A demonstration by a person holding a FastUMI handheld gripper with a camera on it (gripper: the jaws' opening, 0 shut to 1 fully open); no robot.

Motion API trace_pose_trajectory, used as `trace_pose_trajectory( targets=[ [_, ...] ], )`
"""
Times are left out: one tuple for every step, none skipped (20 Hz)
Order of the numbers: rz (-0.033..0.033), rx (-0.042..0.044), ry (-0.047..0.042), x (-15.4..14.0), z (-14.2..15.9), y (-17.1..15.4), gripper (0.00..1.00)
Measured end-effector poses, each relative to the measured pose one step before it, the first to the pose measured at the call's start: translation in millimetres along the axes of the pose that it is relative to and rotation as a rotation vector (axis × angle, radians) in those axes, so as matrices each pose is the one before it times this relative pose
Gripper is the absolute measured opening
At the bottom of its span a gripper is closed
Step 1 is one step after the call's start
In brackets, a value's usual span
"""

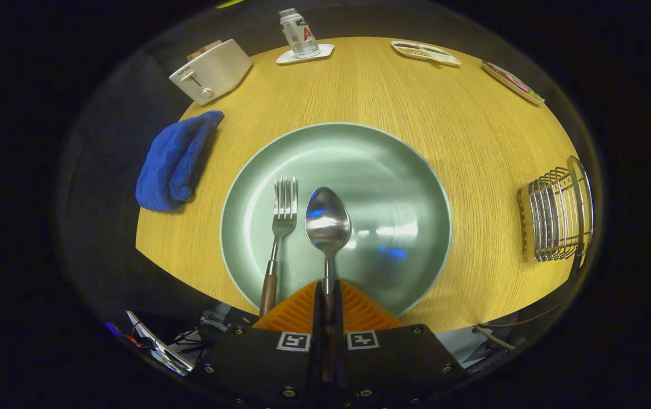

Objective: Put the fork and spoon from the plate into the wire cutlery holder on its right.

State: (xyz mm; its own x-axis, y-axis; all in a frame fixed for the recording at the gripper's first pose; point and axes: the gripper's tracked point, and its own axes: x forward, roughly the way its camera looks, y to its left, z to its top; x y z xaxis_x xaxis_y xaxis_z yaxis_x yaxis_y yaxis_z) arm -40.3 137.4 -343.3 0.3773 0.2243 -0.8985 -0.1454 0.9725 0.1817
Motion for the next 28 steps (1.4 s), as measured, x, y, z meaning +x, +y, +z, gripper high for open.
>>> trace_pose_trajectory(
  targets=[
    [0.00670, 0.00011, -0.00998, -1.84, 2.30, 1.74, 0.09],
    [0.00353, -0.00132, -0.01069, -2.31, 2.75, 0.80, 0.09],
    [0.00487, 0.00172, -0.00731, -1.59, 2.18, 0.98, 0.09],
    [0.00467, 0.00424, -0.00285, -1.45, 0.77, 0.30, 0.09],
    [-0.00028, 0.01392, -0.01019, -2.65, -0.76, -0.98, 0.09],
    [-0.00052, 0.01783, 0.00594, -5.94, 0.84, -1.88, 0.01],
    [0.00975, 0.01991, 0.00714, 8.16, -0.89, -2.48, 0.01],
    [0.00344, 0.01161, -0.00453, -1.93, 0.67, -0.40, 0.01],
    [-0.00683, 0.00131, -0.00717, -2.38, 2.03, -3.03, 0.01],
    [-0.00381, -0.00024, -0.01179, -1.45, 2.78, -2.52, 0.01],
    [0.00077, 0.00476, -0.01144, -1.54, 3.20, -0.39, 0.01],
    [0.00822, 0.01033, -0.00922, -1.41, 3.19, 0.89, 0.01],
    [0.00694, 0.01106, -0.00768, -1.62, 1.98, 1.00, 0.01],
    [0.00564, 0.01070, -0.00670, -0.98, 2.89, 0.59, 0.01],
    [0.00701, 0.01007, -0.00552, -2.18, 1.72, 0.34, 0.01],
    [0.00885, 0.01011, -0.00718, -2.61, 3.21, 0.48, 0.01],
    [0.00605, 0.00974, -0.01054, -3.01, 3.38, 0.39, 0.01],
    [0.00536, 0.00716, -0.01249, -3.97, 4.48, -0.32, 0.01],
    [0.00478, 0.00520, -0.01448, -4.56, 4.58, -1.26, 0.01],
    [0.00445, 0.00665, -0.01600, -5.08, 6.07, -2.27, 0.01],
    [0.00057, 0.00958, -0.02059, -6.14, 7.14, -3.34, 0.01],
    [-0.00254, 0.01322, -0.02346, -6.57, 8.17, -4.59, 0.01],
    [-0.00354, 0.01315, -0.02399, -7.10, 7.54, -5.62, 0.01],
    [-0.00664, 0.01660, -0.02583, -7.03, 8.69, -6.49, 0.01],
    [-0.00531, 0.01357, -0.02368, -6.03, 7.83, -7.61, 0.01],
    [-0.00381, 0.01121, -0.02029, -5.50, 6.40, -7.41, 0.01],
    [-0.00748, 0.01604, -0.02088, -5.60, 5.60, -8.72, 0.01],
    [-0.00918, 0.01349, -0.02009, -4.88, 5.55, -7.67, 0.01]
  ],
)
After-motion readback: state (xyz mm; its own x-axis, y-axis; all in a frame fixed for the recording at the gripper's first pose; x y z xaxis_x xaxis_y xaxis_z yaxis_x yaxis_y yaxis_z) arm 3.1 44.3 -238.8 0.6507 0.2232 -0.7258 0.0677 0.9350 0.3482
